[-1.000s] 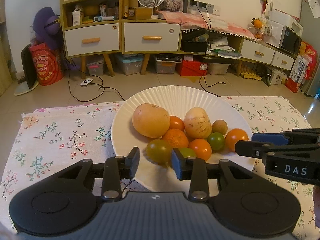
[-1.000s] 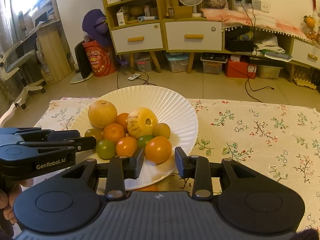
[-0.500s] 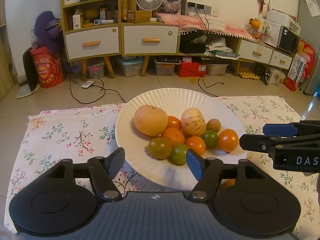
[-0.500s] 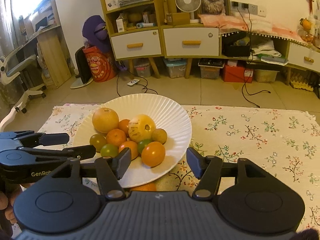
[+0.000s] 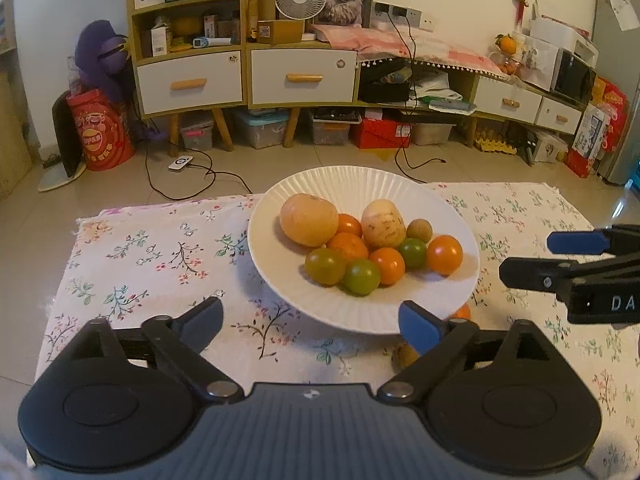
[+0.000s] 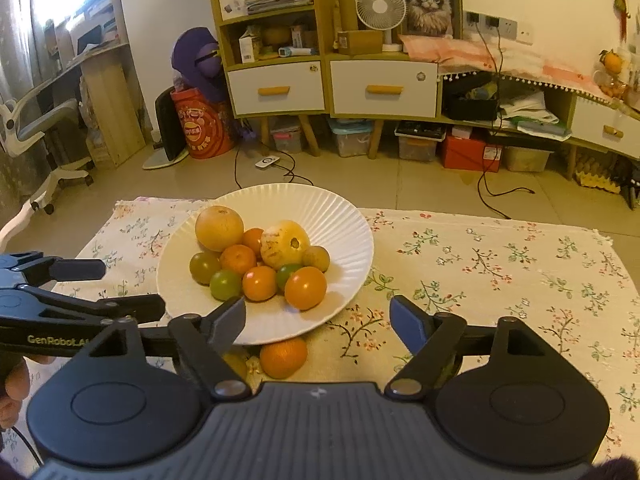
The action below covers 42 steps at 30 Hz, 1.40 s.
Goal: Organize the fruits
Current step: 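Withdraw both tools from the plate toward the last fruits on the cloth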
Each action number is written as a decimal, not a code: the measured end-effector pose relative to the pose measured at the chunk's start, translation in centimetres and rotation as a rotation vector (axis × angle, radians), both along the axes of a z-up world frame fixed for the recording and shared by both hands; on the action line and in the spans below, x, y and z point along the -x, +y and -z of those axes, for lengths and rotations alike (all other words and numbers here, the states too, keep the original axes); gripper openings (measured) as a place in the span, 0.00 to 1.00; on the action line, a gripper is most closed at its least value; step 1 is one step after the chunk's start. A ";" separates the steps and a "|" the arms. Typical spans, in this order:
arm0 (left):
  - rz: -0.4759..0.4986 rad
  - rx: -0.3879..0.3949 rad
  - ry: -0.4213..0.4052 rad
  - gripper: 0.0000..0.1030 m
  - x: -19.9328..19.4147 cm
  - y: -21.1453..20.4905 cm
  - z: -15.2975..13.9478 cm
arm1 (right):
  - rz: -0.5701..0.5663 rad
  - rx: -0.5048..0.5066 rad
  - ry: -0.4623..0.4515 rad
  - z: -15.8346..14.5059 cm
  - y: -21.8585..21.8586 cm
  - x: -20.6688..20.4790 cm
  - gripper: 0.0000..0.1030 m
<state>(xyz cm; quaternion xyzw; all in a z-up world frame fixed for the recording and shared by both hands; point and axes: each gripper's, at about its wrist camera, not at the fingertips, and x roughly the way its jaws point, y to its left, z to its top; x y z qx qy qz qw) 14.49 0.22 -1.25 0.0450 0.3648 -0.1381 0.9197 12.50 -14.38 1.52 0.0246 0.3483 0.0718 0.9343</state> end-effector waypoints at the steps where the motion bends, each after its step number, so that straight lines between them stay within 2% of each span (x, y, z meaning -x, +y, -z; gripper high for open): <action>1: 0.001 -0.004 -0.003 0.81 0.2 0.0 0.0 | 0.001 0.002 0.001 0.0 -0.1 0.1 0.79; 7: 0.002 -0.003 0.012 0.83 1.0 0.1 -0.2 | 0.005 0.005 0.013 0.0 -0.2 0.8 0.88; 13: 0.002 -0.011 0.041 0.83 1.9 -0.1 0.0 | 0.005 0.018 0.028 0.1 -0.2 1.6 0.91; 28: 0.011 -0.047 0.089 0.83 3.1 -0.4 0.9 | -0.012 0.057 0.065 0.9 -0.5 2.8 0.95; 42: 0.038 -0.067 0.097 0.83 3.5 -1.5 3.5 | -0.028 0.127 0.129 2.9 -0.1 3.1 0.96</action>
